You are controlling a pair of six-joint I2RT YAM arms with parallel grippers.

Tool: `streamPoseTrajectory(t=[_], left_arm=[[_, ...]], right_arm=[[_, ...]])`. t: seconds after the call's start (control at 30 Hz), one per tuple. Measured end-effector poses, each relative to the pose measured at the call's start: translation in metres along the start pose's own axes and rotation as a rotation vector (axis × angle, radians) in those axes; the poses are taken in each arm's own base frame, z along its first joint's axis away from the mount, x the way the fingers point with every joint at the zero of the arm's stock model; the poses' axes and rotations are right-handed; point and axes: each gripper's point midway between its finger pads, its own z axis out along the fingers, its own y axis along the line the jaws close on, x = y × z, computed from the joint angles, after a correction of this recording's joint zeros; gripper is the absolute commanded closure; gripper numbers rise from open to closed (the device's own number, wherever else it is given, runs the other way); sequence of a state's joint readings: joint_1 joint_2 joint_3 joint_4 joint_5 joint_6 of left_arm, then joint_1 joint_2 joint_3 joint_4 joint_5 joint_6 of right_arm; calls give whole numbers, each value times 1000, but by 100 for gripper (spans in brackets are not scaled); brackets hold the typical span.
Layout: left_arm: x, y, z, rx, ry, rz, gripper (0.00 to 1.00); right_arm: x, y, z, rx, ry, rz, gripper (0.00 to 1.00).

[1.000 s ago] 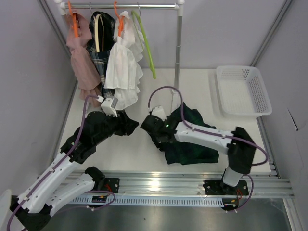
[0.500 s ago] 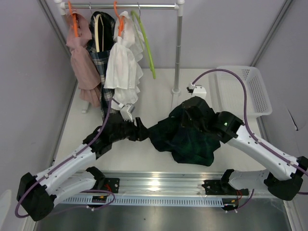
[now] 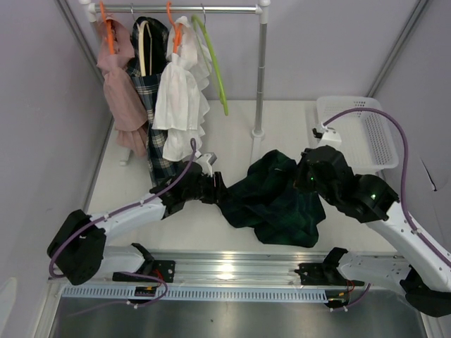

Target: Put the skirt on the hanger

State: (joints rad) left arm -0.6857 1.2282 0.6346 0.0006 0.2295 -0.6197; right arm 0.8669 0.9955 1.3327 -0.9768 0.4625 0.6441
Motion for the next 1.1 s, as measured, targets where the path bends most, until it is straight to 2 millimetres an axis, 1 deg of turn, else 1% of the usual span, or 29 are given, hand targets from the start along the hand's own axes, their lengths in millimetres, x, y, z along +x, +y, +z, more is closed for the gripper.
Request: streamPoseTrajectory(t=[0.17,0.3,0.53,0.67,0.83,0.93,1.1], left_arm=[[4,8,15,-22,18,27,48],[5,14,26,-37,34,50,49],[-3,10,44,-24,37,102,50],[2,10,52,-24,57,119,51],[11,18,60,-39,86,121,52],[13,20,65,-37,91,120,51],[12,16,74,-7,85,124,48]], right_arm=[[-10,-23,-8,45,-27,41,100],[-8,-29,-8,58,-15,39,100],[-10,-34,-9,65,-4,34,100],[-14,-35,-11,62,-7,35,100],[-19,-36,-16,60,-14,38,100],[-21,-37,-18,59,-14,36,100],[-22,-36,-21,49,-8,34,100]])
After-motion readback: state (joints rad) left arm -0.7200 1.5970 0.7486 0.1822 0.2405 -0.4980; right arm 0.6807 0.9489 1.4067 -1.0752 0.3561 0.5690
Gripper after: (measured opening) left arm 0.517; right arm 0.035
